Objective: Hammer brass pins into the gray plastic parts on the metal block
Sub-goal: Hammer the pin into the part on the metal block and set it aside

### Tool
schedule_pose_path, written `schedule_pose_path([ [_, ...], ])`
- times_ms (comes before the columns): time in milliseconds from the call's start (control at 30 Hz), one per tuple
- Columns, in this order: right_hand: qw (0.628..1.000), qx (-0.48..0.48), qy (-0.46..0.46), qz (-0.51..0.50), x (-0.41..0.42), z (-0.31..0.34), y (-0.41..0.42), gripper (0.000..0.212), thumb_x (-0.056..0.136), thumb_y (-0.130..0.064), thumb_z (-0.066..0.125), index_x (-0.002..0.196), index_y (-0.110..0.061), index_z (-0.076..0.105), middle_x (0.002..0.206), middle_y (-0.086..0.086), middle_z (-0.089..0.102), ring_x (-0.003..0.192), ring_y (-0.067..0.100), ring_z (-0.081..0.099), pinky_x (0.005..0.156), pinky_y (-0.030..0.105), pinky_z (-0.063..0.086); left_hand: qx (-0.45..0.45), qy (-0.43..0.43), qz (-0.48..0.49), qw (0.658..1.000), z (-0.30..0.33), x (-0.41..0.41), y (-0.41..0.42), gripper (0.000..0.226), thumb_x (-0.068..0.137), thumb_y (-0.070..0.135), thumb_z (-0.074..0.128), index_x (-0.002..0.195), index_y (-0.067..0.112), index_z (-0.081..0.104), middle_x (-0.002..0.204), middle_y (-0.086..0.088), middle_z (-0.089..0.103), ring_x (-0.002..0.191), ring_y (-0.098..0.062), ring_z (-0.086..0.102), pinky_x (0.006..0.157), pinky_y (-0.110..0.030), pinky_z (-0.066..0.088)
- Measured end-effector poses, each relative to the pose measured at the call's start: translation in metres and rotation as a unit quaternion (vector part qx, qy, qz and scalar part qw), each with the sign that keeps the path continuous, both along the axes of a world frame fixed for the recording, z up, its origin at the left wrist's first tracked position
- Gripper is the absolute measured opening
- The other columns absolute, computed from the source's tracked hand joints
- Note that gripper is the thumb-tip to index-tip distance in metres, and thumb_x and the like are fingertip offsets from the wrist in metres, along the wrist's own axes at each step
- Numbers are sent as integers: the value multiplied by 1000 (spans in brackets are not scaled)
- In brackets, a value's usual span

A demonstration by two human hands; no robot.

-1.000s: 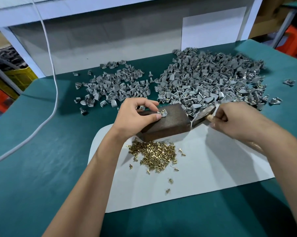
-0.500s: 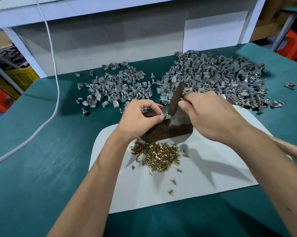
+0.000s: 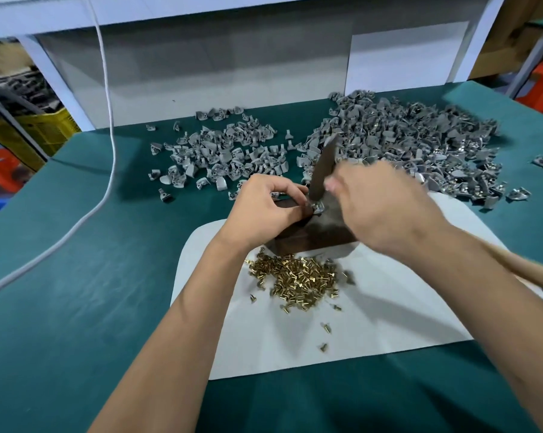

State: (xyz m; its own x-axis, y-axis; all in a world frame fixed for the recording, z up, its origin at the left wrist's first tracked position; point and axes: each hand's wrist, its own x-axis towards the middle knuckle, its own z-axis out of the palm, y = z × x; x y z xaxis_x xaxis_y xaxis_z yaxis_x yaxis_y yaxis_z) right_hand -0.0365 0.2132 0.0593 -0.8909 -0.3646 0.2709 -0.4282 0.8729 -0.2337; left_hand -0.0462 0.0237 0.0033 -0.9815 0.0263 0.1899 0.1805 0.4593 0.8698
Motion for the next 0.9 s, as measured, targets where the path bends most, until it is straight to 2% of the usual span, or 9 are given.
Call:
schedule_pose_path([
  [67, 998, 51, -41, 0, -1, 2, -1, 27, 108, -43, 35, 98, -25, 53, 72, 2, 48, 73, 33, 52, 69, 42, 49, 5, -2, -1, 1000, 1, 2, 0, 13, 78, 4, 85, 76, 15, 78, 101, 3, 76, 98, -5, 72, 90, -22, 56],
  [133, 998, 53, -22, -2, -6, 9, 2, 28, 106, -47, 35, 99, -28, 54, 74, 2, 48, 73, 33, 51, 68, 42, 48, 0, -7, 0, 1000, 1, 2, 0, 11, 78, 7, 85, 76, 16, 79, 102, 5, 76, 98, -4, 72, 91, -22, 56],
  [233, 997, -40, 57, -16, -6, 8, 6, 29, 105, -46, 34, 102, -25, 54, 66, 2, 50, 61, 31, 52, 60, 37, 43, -11, -12, 4, 1000, 2, 1, 0, 8, 79, 11, 86, 78, 15, 80, 105, 5, 77, 104, -7, 71, 100, -33, 54],
  [400, 998, 44, -51, 4, -5, 2, 5, 25, 107, -45, 35, 97, -29, 51, 84, 6, 59, 78, 34, 57, 69, 42, 48, 7, -24, 10, 1000, 3, 3, 1, 7, 80, 7, 85, 79, 11, 79, 108, 2, 77, 100, -8, 73, 96, -32, 58],
  [567, 997, -53, 51, 0, -4, 3, 10, 27, 107, -44, 34, 99, -25, 50, 65, 0, 47, 60, 30, 48, 60, 39, 45, -8, -23, 12, 1000, 3, 1, 0, 8, 79, 12, 87, 79, 15, 79, 107, 7, 76, 103, -5, 71, 98, -29, 55],
  [633, 1000, 8, -13, 20, 2, -5, 2, 26, 108, -41, 33, 100, -23, 50, 70, 3, 53, 68, 33, 53, 66, 43, 51, 8, -22, 10, 1000, 2, 2, 0, 9, 79, 6, 85, 77, 12, 78, 105, 6, 77, 98, -5, 73, 95, -27, 57],
  [700, 998, 43, -47, 20, -2, 0, 2, 26, 108, -43, 35, 94, -27, 49, 71, -1, 49, 73, 34, 53, 67, 42, 48, 10, -15, 5, 1000, 1, 3, 0, 10, 79, 2, 84, 77, 10, 78, 102, 4, 78, 95, -5, 74, 92, -25, 58],
  [833, 998, -52, 26, 12, -6, 4, 9, 28, 107, -46, 34, 101, -25, 52, 69, 2, 53, 64, 31, 55, 60, 40, 47, -4, -16, 6, 1000, 1, 0, -1, 9, 78, 9, 87, 77, 14, 79, 103, 7, 77, 99, -3, 72, 93, -25, 56],
  [900, 999, -35, -10, 14, -1, -6, 4, 32, 108, -43, 32, 101, -19, 52, 71, 5, 55, 63, 29, 56, 59, 40, 47, 11, -18, 2, 1000, 0, 0, -1, 10, 78, 6, 86, 76, 13, 78, 103, 5, 78, 97, -6, 73, 92, -26, 56],
])
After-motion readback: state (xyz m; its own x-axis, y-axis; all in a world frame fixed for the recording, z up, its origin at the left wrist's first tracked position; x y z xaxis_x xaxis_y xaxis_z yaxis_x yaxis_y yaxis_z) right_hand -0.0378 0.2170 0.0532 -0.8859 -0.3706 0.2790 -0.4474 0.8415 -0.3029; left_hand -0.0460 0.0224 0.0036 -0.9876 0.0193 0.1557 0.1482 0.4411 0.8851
